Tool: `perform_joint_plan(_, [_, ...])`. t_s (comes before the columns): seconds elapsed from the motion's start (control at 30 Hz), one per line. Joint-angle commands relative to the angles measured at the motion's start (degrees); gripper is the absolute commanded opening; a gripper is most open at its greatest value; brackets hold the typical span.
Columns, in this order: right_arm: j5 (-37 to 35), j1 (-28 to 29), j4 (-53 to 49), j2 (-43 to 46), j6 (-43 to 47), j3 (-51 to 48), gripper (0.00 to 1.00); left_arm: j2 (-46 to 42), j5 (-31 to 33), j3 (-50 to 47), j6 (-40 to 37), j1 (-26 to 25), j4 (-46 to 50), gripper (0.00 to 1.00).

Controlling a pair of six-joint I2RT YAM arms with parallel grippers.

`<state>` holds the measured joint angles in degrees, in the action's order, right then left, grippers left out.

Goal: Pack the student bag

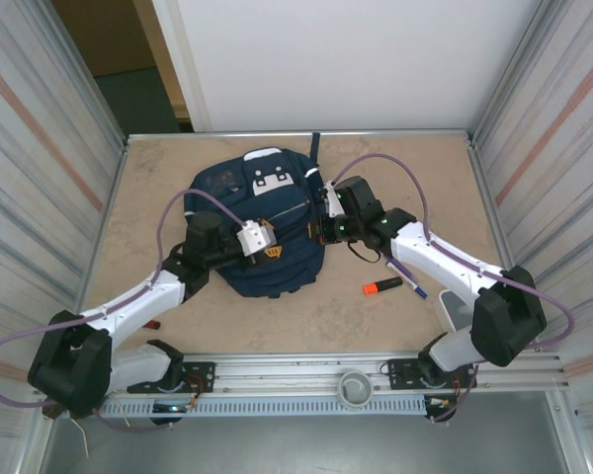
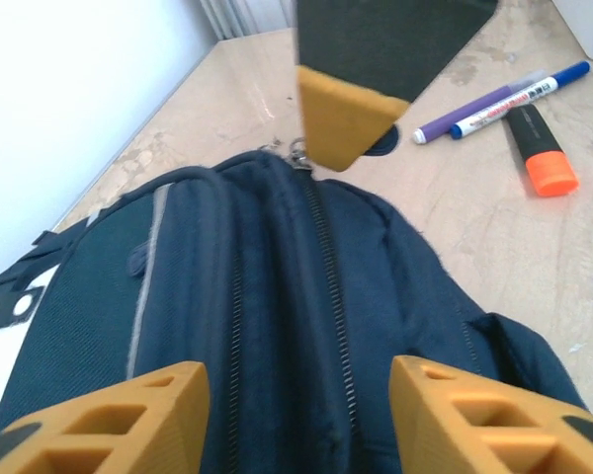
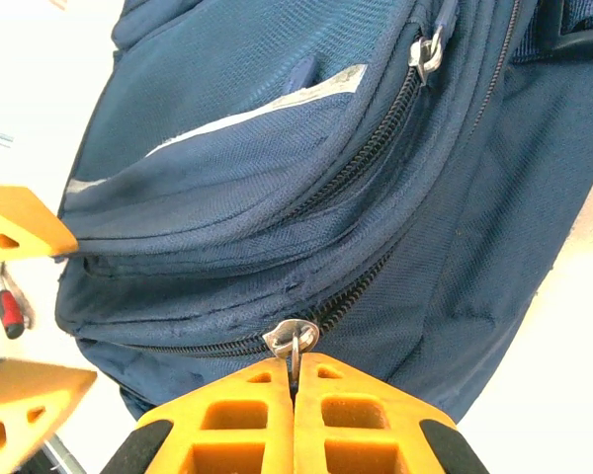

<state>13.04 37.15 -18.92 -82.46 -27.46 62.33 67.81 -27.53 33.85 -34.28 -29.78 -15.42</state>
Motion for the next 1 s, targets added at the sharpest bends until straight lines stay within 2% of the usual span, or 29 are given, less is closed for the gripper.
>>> perform_joint_plan(0.0, [0.36, 0.72, 1.93, 3.45, -0.59, 1.22, 0.0, -0.25, 3.72, 3.24, -2.64, -2.51, 2.08, 0.54])
perform_joint_plan(0.2, [1.07, 2.7, 2.86, 4.27, -1.53, 1.57, 0.0, 4.91, 9.3, 7.02, -5.29, -6.53, 3.46, 0.52])
perform_joint_plan(0.3, [1.04, 3.37, 2.82, 4.51, -1.63, 1.41, 0.0, 6.31, 10.28, 8.03, -5.45, -6.9, 3.55, 0.4])
perform_joint_plan(0.4, [0.06, 3.0, 2.19, 4.97, -0.73, 0.83, 0.0, 5.92, 11.45, 7.71, -5.71, -6.78, 3.33, 0.18])
perform_joint_plan(0.5, [-0.63, 1.14, 1.42, 5.03, 0.63, -0.03, 0.0, 3.63, 7.56, 5.91, -4.85, -4.91, 2.32, 0.11])
perform_joint_plan(0.6, [-1.3, -1.83, 0.48, 4.4, 1.83, -0.82, 0.0, 0.61, 1.34, 3.02, -1.4, -1.07, -0.32, 0.09])
perform_joint_plan(0.7, [-1.05, -4.03, 0.62, 3.71, 2.05, -1.15, 0.0, -1.32, -2.09, 0.52, 0.71, 2.21, -2.33, 0.08])
perform_joint_plan(0.87, [1.02, -3.41, 2.35, 3.36, 0.84, -0.73, 0.0, -1.98, -2.17, -0.27, 0.87, 3.5, -1.4, 0.09])
perform_joint_plan(0.93, [0.98, -2.65, 2.42, 3.77, 0.59, -0.45, 0.0, -1.83, -2.05, 0.11, 1.26, 3.37, -0.76, 0.13])
perform_joint_plan(0.97, [1.02, -2.28, 2.53, 4.1, 0.33, -0.36, 0.0, -1.89, -1.54, 0.48, 1.53, 2.86, -0.06, 0.19])
